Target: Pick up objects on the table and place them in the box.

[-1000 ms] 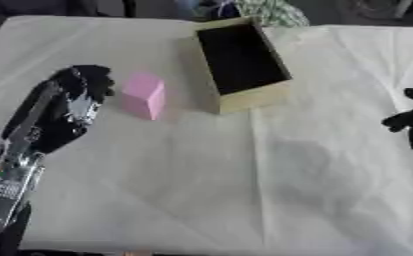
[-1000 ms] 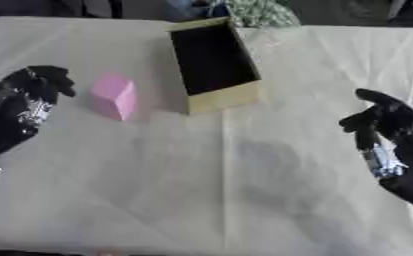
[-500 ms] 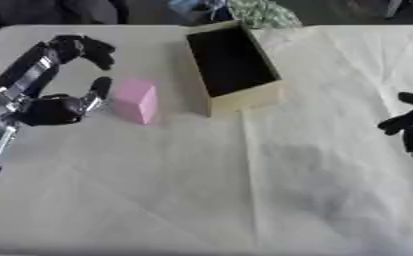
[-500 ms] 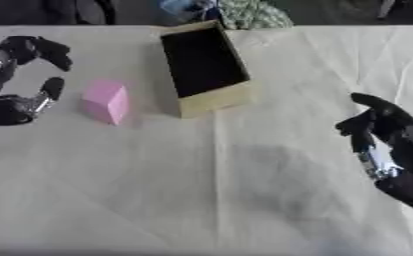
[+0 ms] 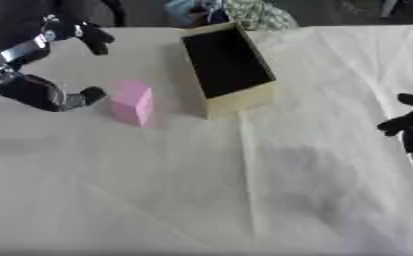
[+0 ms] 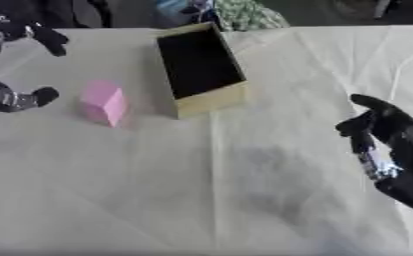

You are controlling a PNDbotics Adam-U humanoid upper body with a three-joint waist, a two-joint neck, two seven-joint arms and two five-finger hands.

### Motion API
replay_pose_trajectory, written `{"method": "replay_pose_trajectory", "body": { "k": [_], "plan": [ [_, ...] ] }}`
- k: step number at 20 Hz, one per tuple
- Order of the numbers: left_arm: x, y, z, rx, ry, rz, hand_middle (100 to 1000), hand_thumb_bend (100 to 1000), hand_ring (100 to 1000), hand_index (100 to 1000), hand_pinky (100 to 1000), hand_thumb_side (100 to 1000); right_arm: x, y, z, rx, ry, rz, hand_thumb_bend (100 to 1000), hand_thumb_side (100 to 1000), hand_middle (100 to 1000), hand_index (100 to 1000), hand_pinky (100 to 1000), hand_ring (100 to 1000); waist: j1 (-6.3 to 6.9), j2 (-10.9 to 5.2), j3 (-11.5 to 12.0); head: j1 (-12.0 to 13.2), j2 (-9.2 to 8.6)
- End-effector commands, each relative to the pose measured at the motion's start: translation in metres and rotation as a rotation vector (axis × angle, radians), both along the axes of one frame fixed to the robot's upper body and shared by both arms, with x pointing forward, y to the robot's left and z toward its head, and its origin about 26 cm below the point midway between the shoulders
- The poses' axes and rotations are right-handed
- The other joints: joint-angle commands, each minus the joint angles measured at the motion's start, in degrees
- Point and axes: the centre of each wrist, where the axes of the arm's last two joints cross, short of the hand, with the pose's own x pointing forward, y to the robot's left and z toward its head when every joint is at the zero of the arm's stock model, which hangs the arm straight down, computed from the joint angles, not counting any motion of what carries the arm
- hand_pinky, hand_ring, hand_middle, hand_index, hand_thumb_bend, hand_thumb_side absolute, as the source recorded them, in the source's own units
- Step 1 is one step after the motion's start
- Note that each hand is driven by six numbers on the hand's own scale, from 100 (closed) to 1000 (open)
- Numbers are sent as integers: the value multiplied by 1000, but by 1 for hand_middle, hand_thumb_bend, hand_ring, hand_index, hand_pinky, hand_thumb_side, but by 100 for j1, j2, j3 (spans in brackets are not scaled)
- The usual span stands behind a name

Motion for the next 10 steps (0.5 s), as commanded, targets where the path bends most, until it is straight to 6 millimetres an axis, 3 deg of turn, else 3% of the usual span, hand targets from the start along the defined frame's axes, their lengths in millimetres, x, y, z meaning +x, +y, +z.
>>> {"method": "replay_pose_trajectory", "body": {
  "k": [1,10],
  "plan": [
    [0,10,26,111,-15,19,685,498,713,911,811,417,0,-3,6,-30,-14,8,100,571,531,922,762,694,19,-107,-15,32,61],
    [28,3,39,245,22,72,684,603,716,943,808,480,-1,-4,4,-39,-4,12,100,571,531,922,763,695,45,-174,-2,43,120]
  ]
}}
